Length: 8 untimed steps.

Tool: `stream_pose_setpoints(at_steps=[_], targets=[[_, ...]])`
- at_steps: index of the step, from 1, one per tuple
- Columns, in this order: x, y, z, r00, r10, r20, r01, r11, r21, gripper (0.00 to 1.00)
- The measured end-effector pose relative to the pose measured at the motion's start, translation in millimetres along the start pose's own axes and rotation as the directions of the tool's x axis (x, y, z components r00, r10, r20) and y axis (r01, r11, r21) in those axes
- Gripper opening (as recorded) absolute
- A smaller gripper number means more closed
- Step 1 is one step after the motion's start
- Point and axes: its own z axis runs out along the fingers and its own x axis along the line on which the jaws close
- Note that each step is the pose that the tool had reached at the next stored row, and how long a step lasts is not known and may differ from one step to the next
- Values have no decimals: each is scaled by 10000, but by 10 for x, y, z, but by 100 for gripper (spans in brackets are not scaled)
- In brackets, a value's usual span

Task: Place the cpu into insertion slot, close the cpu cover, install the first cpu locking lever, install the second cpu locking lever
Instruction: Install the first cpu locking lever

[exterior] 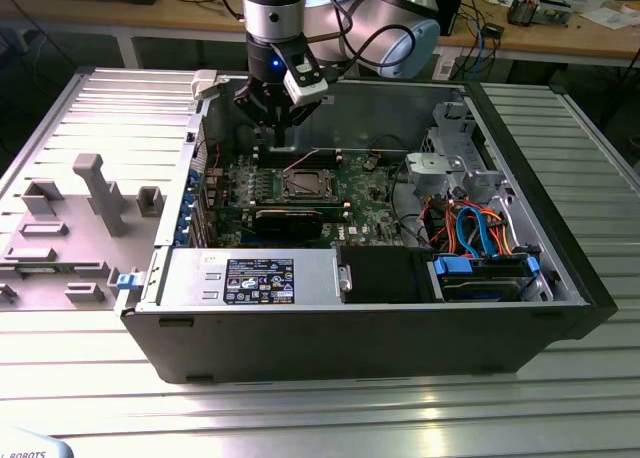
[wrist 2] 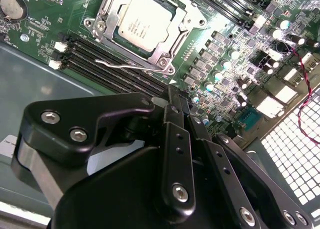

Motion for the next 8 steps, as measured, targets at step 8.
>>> stream_pose_setpoints(at_steps=[8], targets=[[0, -17, 14, 10000, 31, 5, -30, 9993, -363, 11]])
